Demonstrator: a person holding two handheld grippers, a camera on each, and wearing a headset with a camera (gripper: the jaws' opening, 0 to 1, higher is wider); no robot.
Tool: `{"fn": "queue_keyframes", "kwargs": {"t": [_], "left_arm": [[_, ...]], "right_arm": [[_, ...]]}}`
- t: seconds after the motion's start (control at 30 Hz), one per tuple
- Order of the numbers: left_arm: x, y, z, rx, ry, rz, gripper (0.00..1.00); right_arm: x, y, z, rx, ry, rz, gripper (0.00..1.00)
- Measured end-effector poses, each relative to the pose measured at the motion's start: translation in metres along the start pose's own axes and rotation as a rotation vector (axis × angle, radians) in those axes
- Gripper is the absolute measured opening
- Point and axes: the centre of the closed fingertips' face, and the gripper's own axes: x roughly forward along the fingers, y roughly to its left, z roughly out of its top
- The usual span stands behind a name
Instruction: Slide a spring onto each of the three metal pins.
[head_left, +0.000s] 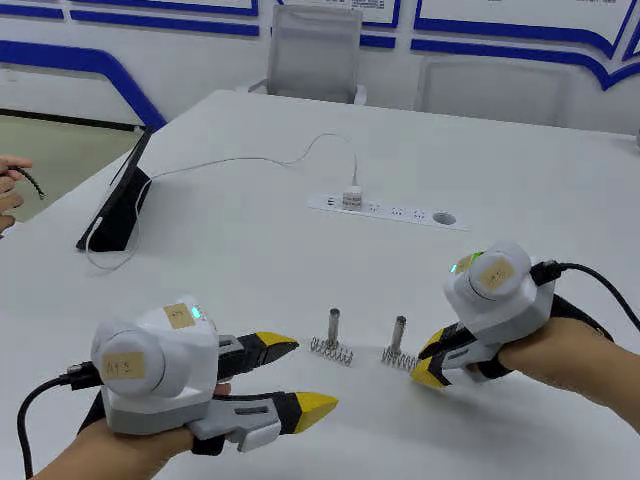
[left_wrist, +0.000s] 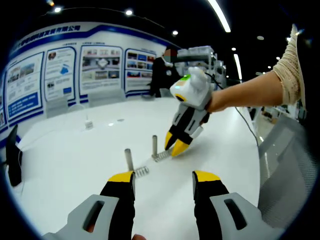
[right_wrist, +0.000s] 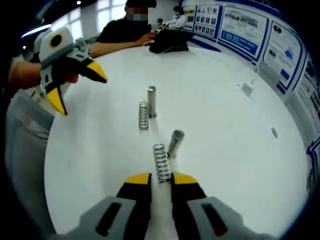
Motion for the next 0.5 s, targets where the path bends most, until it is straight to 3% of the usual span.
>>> {"fn": "queue_keyframes", "kwargs": {"t": [0.5], "left_arm": [[0.0002, -0.002, -0.0001, -0.002, 0.003, -0.003, 0.46]], "right_arm": [[0.0033, 0.0089, -0.0036, -0.003, 0.027, 0.032, 0.12]]}}
